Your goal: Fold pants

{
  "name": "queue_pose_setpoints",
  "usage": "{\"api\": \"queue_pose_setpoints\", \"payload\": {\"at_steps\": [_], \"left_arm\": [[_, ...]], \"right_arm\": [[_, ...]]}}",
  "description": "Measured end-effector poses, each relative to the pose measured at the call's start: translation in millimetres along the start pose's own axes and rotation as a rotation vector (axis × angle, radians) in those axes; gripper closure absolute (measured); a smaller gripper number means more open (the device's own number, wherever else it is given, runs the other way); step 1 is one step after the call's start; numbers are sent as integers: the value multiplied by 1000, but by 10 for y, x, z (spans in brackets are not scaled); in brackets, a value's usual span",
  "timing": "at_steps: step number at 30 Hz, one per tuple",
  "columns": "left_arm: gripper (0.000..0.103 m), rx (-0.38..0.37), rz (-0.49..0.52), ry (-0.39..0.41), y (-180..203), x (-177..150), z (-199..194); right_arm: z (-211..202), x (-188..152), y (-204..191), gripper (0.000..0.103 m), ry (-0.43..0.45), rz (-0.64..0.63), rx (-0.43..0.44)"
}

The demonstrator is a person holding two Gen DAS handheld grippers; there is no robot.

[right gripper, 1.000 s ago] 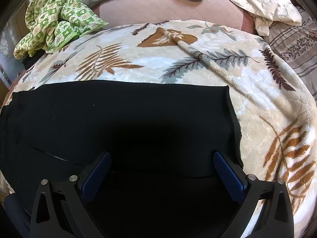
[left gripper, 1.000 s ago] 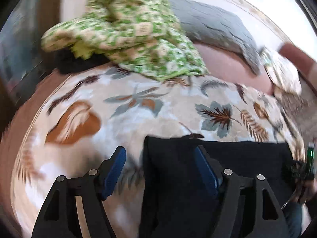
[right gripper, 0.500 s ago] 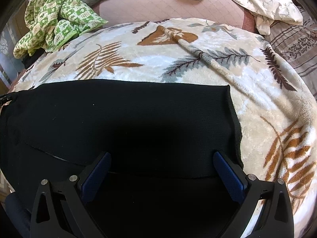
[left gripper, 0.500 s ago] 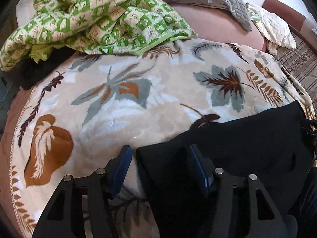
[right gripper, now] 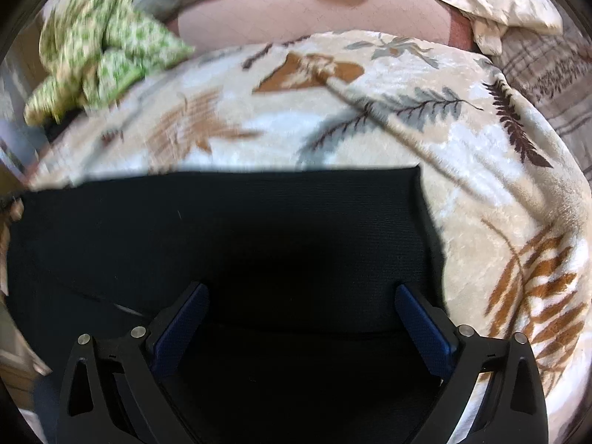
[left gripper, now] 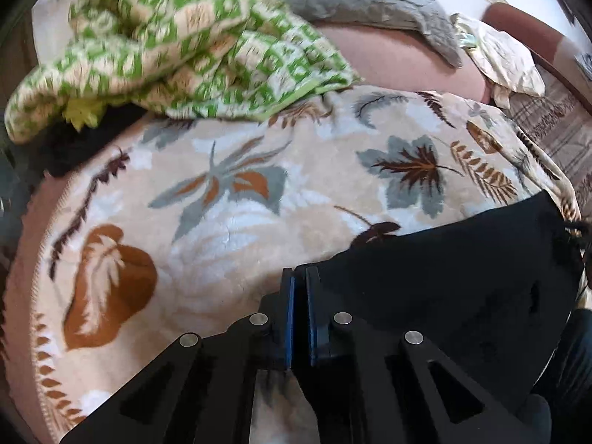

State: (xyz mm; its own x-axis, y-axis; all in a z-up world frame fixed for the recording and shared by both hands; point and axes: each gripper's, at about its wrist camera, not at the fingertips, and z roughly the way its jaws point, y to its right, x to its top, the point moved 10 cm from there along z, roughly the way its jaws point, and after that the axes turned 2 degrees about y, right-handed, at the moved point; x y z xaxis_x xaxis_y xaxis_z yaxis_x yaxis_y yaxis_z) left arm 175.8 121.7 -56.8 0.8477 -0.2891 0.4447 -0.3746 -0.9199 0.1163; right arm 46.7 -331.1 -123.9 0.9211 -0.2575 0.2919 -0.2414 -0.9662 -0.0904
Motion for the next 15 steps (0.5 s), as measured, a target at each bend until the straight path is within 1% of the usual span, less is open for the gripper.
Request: {"api": "queue_pose_setpoints", "payload": {"at_steps": [3,5,7,8,9,10,11,12,13,14,15], "left_arm": [[99,24,5,38,62,50,-207],[99,48,5,58,133,80,-351],[99,72,-5,77,208,119,-479],[99,85,-20,82,237,124,-536],[99,102,-50,86,245,136,-573],[99,112,-71,91,246,133,-618],[99,121,-98,97,249,138,-652],[99,129,-135,107,235,148,-686],[99,134,-159,111,210,174,-699],[99,135,-183,114,188,189,-705],[99,132,-206,114,161,207,-696]], "right_arm": [[-250,326,252,2,47,106,57],[-372,549,466,2,51,173,105],[-384,706,616,2,17,210,150],[-335,759,664,3,-23,212,172],[-291,773,669,6,-47,205,183],[-220,775,652,20,-80,186,195],[-127,749,616,40,-120,159,203],[-18,716,584,50,-160,133,198],[42,655,563,66,-180,120,191],[144,608,568,72,-210,104,163],[225,567,592,72,-226,103,137]]}}
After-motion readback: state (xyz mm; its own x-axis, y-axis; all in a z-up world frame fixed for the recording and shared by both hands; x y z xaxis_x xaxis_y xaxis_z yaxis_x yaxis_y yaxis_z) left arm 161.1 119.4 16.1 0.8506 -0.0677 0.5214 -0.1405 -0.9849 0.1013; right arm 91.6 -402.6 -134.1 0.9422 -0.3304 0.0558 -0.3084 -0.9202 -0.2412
